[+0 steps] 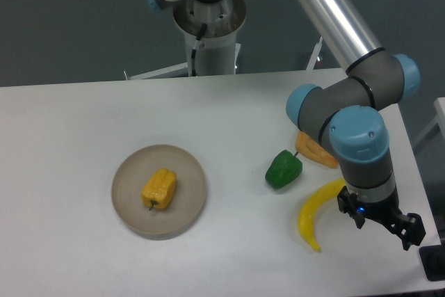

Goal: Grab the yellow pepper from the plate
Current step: 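Move the open gripper over the yellow pepper on the beige plate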

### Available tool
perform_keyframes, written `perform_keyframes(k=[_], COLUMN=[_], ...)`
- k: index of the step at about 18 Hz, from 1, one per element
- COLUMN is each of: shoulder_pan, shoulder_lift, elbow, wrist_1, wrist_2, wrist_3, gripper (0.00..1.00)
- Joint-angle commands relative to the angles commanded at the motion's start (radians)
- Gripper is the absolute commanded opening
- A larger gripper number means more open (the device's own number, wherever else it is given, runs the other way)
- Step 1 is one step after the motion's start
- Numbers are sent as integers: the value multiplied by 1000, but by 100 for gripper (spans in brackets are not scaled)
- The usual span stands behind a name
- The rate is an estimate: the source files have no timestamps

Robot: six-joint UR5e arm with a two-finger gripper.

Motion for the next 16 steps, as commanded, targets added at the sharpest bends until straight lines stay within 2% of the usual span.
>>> perform_keyframes(k=[4, 9, 13, 16], shoulder_pan=[-2, -3, -3, -3], shoulder_lift=[5, 40, 107, 197], elbow=[-2, -32, -115, -225], wrist_1=[0, -6, -12, -40], wrist_2=[-2, -17, -23, -26], wrist_3=[-9, -23, -58, -110], gripper=[100, 100, 100, 100])
